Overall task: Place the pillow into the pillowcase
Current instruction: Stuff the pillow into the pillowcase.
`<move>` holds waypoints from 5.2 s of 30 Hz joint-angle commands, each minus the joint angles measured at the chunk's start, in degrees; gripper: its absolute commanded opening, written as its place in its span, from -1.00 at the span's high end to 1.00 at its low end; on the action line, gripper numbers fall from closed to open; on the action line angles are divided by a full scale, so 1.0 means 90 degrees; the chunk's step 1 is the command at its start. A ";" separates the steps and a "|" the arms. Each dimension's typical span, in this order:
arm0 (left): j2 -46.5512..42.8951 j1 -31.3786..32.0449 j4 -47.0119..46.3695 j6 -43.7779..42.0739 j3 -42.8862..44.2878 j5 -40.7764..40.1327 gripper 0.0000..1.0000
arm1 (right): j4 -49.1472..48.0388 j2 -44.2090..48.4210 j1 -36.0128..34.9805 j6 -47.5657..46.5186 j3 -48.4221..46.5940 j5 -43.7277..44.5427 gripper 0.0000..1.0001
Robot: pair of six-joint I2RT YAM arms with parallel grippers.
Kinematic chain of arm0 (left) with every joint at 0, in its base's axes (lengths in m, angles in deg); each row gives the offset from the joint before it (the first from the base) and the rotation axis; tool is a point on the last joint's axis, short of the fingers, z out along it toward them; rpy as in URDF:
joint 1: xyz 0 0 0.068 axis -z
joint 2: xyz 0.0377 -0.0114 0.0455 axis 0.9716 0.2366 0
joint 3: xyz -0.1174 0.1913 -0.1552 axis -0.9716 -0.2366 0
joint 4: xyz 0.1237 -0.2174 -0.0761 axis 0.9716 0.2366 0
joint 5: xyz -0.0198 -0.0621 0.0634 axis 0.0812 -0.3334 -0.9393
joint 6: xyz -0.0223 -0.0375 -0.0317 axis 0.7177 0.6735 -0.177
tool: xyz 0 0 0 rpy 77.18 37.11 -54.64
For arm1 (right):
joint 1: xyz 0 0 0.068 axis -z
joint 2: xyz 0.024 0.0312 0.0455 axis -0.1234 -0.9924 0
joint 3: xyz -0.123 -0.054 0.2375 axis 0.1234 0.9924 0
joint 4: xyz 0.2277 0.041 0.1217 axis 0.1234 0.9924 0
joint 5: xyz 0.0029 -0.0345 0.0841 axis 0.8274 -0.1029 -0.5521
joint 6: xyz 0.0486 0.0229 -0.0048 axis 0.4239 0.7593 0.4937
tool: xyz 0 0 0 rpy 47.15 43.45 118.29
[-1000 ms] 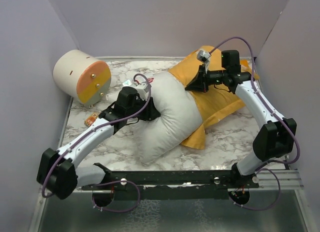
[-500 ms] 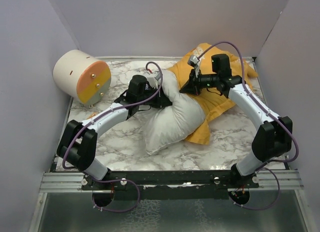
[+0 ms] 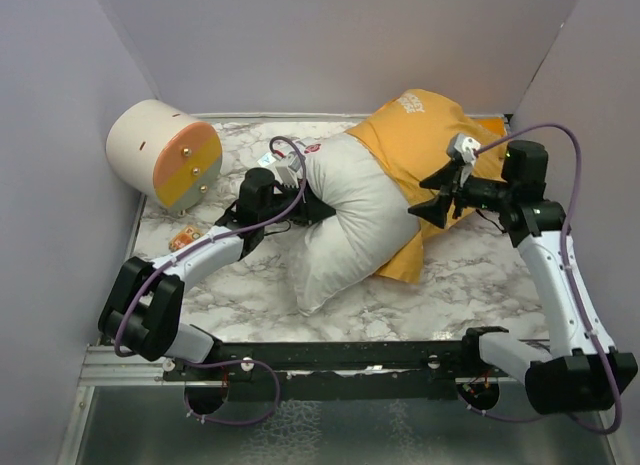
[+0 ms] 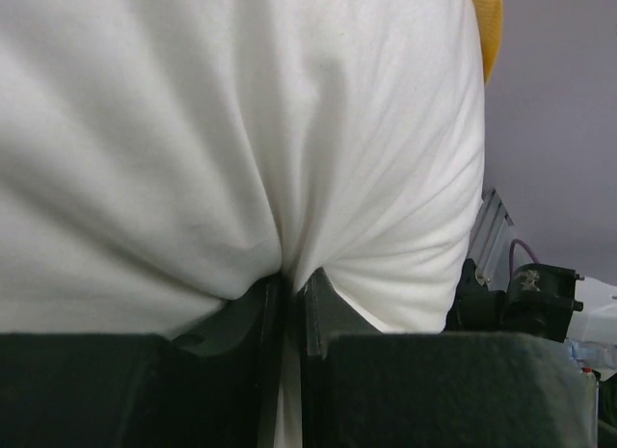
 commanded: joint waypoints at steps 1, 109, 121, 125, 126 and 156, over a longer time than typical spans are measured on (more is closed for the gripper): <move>-0.0072 -0.0048 0.0062 0.0001 -0.0145 -0.0369 0.76 | -0.0042 0.0414 0.0333 0.0003 0.0842 0.1277 -0.38; 0.0983 0.0309 -0.1514 -0.0295 0.1901 0.1225 1.00 | 0.0875 -0.2786 -0.1803 0.0196 -0.4036 -0.0486 0.99; 0.1406 0.0229 -0.2892 0.0368 0.0869 0.1286 1.00 | 0.0903 -0.1515 -0.1249 -0.0334 -0.3073 0.0306 0.32; 0.1389 0.0278 -0.2812 0.0277 0.0851 0.1292 1.00 | 0.1081 -0.1027 -0.0907 -0.0356 -0.3229 0.0135 -0.28; 0.1408 0.0282 -0.2826 0.0281 0.0847 0.1292 1.00 | 0.0972 -0.0868 -0.0732 -0.0246 -0.3096 0.0179 -0.44; 0.2385 0.0110 -0.2369 0.0738 0.3402 0.1020 1.00 | 0.0875 -0.1288 -0.0957 -0.0214 -0.3490 -0.1791 0.99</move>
